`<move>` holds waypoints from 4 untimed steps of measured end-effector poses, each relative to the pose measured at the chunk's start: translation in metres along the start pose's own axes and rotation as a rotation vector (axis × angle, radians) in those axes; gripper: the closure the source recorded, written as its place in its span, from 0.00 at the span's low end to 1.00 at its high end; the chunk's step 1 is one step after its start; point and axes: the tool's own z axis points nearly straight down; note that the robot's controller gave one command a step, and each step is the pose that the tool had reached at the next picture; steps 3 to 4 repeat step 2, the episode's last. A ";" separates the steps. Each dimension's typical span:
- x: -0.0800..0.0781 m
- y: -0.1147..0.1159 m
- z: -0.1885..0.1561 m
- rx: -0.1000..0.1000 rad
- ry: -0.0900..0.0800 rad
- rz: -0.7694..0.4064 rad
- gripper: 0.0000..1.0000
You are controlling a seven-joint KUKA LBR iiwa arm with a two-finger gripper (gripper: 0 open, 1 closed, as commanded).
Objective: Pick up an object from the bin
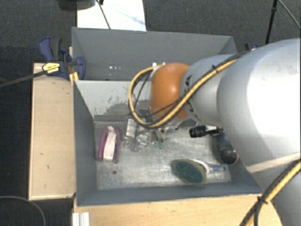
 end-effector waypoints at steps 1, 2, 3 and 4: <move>-0.013 0.001 -0.121 -0.001 0.000 -0.012 1.00; -0.025 -0.067 -0.214 0.002 0.002 -0.299 1.00; -0.025 -0.067 -0.214 0.002 0.002 -0.299 1.00; -0.025 -0.067 -0.214 0.002 0.002 -0.299 1.00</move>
Offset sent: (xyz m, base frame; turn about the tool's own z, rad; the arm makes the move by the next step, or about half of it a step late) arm 0.0087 -0.0024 0.1153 -0.0100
